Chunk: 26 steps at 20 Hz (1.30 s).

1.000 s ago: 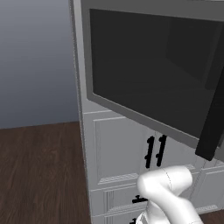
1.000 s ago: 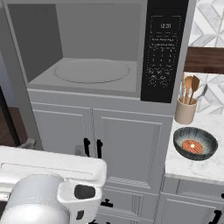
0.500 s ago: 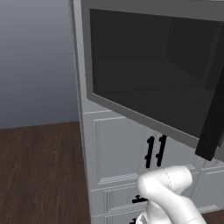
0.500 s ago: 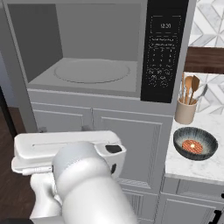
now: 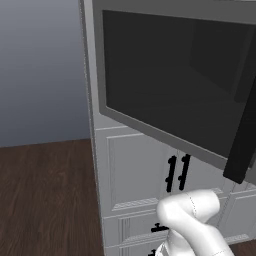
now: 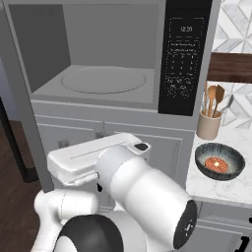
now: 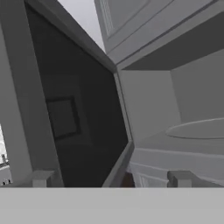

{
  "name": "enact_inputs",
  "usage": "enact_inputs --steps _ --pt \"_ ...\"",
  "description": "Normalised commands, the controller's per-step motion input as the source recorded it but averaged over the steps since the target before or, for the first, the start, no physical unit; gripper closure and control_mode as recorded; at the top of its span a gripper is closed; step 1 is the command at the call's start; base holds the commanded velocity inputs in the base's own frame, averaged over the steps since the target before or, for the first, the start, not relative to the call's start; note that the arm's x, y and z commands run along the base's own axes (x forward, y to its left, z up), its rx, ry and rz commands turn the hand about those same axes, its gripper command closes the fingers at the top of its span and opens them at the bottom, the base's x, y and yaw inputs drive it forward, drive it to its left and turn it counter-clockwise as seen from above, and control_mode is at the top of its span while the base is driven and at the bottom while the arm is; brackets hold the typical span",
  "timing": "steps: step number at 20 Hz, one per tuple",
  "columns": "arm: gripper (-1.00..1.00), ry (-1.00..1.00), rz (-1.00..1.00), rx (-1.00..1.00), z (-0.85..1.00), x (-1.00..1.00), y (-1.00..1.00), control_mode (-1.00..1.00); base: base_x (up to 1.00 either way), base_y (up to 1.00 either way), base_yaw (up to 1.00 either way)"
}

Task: Open the microwave, place the bowl with waffle inside the microwave, then close the microwave door and turn it on.

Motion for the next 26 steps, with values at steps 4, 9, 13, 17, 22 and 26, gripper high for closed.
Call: enact_inputs --steps 4,9,13,17,22,26 --pt "-1.00 0.00 0.34 0.00 0.00 0.40 0.02 -1.00 0.00 0.00 0.00" --pt "-1.00 0.00 0.13 0.00 -0.02 0.34 0.02 -1.00 0.00 0.00 0.00" --pt "-1.00 0.00 0.00 0.00 -0.12 0.19 0.25 -1.00 0.00 0.00 0.00" --pt "-1.00 0.00 0.00 0.00 -0.10 0.28 0.40 -1.00 0.00 0.00 0.00" --pt "-1.00 0.01 0.00 0.00 -0.02 0.48 0.22 -1.00 0.00 0.00 0.00" --pt "-1.00 0.00 0.01 0.02 0.00 0.42 0.03 -1.00 0.00 0.00 0.00"
